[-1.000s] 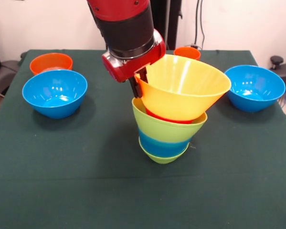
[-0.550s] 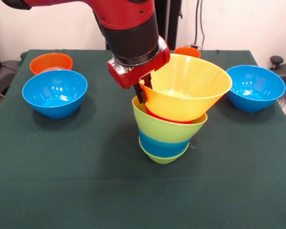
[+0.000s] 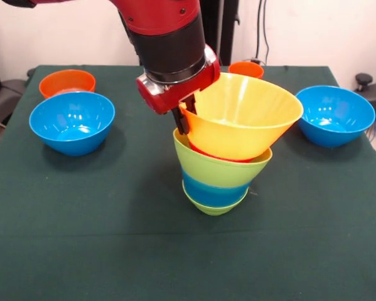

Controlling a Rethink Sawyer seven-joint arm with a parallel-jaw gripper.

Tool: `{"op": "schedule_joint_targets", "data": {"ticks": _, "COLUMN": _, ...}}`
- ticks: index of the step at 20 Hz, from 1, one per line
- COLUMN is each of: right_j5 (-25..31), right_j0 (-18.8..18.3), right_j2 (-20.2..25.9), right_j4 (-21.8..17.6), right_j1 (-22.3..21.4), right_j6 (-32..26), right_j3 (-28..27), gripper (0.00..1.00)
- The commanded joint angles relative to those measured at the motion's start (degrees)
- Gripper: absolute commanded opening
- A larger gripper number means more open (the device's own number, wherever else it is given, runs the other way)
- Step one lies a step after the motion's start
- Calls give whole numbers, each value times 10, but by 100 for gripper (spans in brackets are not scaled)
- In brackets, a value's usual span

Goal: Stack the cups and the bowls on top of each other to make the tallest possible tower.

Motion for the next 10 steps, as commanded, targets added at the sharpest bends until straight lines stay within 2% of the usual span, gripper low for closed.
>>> {"op": "schedule_joint_targets", "data": {"ticks": 1, "right_j5": 19, "right_j0": -15, "right_j2": -15, "right_j4": -30, "right_j1": -58, "right_j6": -41, "right_j3": 40, "gripper": 0}}
{"op": "schedule_joint_targets", "data": {"ticks": 10, "right_j5": 26, "right_j0": -25, "right_j2": -11, "right_j4": -40, "right_j1": -67, "right_j6": -53, "right_j3": 44, "gripper": 0}}
